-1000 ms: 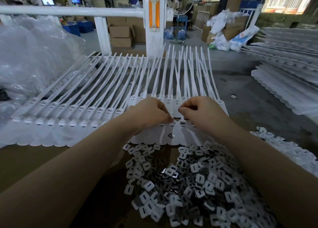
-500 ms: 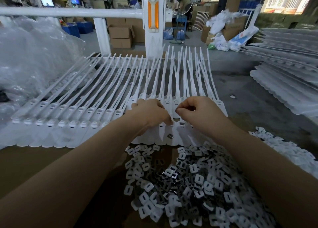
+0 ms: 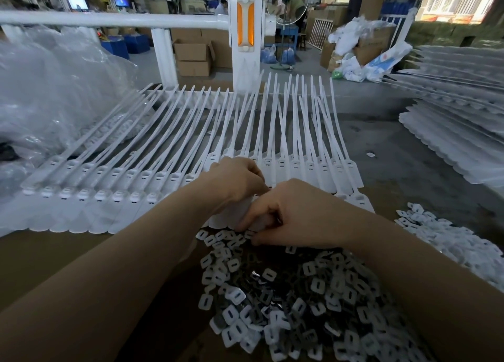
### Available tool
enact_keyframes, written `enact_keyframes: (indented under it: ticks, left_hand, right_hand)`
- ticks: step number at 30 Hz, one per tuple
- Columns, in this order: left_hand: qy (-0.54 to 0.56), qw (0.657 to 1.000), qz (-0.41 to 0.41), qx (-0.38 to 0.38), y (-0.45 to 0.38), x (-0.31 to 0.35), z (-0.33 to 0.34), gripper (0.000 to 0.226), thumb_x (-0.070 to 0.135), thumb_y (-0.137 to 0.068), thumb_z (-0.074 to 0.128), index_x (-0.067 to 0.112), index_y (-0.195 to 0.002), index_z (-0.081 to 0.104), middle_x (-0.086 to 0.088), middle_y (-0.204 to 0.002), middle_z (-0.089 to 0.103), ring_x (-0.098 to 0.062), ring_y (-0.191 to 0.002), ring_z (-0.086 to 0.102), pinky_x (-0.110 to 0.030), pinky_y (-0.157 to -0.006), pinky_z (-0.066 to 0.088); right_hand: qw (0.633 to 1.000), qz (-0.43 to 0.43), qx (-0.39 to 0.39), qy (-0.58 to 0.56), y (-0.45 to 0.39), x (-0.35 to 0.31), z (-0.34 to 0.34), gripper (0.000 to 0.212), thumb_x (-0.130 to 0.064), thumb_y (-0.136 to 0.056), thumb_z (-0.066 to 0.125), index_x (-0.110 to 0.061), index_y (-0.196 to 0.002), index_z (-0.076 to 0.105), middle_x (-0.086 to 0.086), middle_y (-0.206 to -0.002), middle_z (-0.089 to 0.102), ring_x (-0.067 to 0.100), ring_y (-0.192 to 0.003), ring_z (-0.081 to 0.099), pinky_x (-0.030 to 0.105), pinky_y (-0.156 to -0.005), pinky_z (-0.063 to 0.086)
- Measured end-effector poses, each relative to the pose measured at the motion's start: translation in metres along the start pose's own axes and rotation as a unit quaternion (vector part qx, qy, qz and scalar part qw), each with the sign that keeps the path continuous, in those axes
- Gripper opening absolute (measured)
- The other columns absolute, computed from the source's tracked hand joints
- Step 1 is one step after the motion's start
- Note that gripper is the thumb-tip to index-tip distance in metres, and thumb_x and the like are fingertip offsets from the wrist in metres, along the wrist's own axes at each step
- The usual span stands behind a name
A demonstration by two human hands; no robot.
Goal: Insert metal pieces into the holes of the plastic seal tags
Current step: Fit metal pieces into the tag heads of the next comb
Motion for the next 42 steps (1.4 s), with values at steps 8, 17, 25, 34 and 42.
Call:
enact_keyframes:
  ticks: [8, 17, 25, 34, 42]
  left_hand:
    - [-0.013, 1.000, -0.002, 0.009, 0.000, -0.001, 0.000, 0.011, 0.023, -0.077, 0.066, 0.033, -0.072, 0.064, -0.006, -0.108, 0.061, -0.031, -0.112, 0.054, -0.051, -0.097, 0.048]
    - [0.023, 0.999, 0.028, -0.026, 0.002, 0.000, 0.001, 0.015, 0.026, -0.075, 0.079, 0.029, -0.082, 0.066, 0.003, -0.091, 0.062, -0.015, -0.089, 0.056, -0.029, -0.067, 0.046]
    - [0.000, 0.993, 0.120, 0.022, 0.004, 0.009, -0.012, 0.008, 0.025, -0.082, 0.077, 0.028, -0.081, 0.069, 0.008, -0.075, 0.065, -0.003, -0.065, 0.058, -0.019, -0.058, 0.046]
    - [-0.039, 0.954, 0.296, 0.000, 0.022, 0.039, -0.003, 0.024, 0.009, -0.086, 0.070, 0.033, -0.082, 0.070, 0.017, -0.076, 0.067, 0.005, -0.071, 0.063, -0.006, -0.063, 0.045]
    - [-0.050, 0.945, 0.322, 0.004, 0.025, 0.039, -0.002, 0.020, 0.009, -0.087, 0.069, 0.029, -0.086, 0.071, 0.018, -0.077, 0.065, 0.003, -0.072, 0.061, -0.007, -0.063, 0.045]
  right_hand:
    - [0.999, -0.029, 0.021, -0.002, -0.001, -0.001, -0.001, 0.014, -0.027, -0.083, 0.074, -0.029, -0.096, 0.078, -0.023, -0.087, 0.068, -0.009, -0.087, 0.060, 0.010, -0.081, 0.046]
    - [0.963, 0.102, 0.186, -0.167, 0.011, 0.045, -0.042, 0.007, -0.023, -0.085, 0.074, -0.029, -0.085, 0.078, -0.020, -0.076, 0.071, -0.008, -0.065, 0.062, 0.008, -0.059, 0.044]
    - [0.923, 0.225, 0.263, -0.169, 0.026, 0.085, -0.049, 0.024, -0.018, -0.089, 0.068, -0.037, -0.075, 0.071, -0.017, -0.075, 0.070, -0.006, -0.072, 0.065, 0.006, -0.051, 0.046]
    - [0.937, 0.246, 0.210, -0.135, 0.024, 0.083, -0.047, 0.027, -0.015, -0.083, 0.069, -0.036, -0.067, 0.072, -0.015, -0.072, 0.071, -0.001, -0.071, 0.066, 0.011, -0.057, 0.049]
    - [0.946, 0.263, 0.169, -0.086, 0.021, 0.078, -0.043, 0.025, -0.012, -0.083, 0.065, -0.033, -0.071, 0.072, -0.011, -0.074, 0.071, 0.003, -0.073, 0.066, 0.018, -0.060, 0.051]
Point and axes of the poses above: each hand's wrist, its own y-axis away from the middle knuckle, its own z-axis out of the palm, x = y × z, the point moved 9 cm from there along -y, towards the middle knuckle
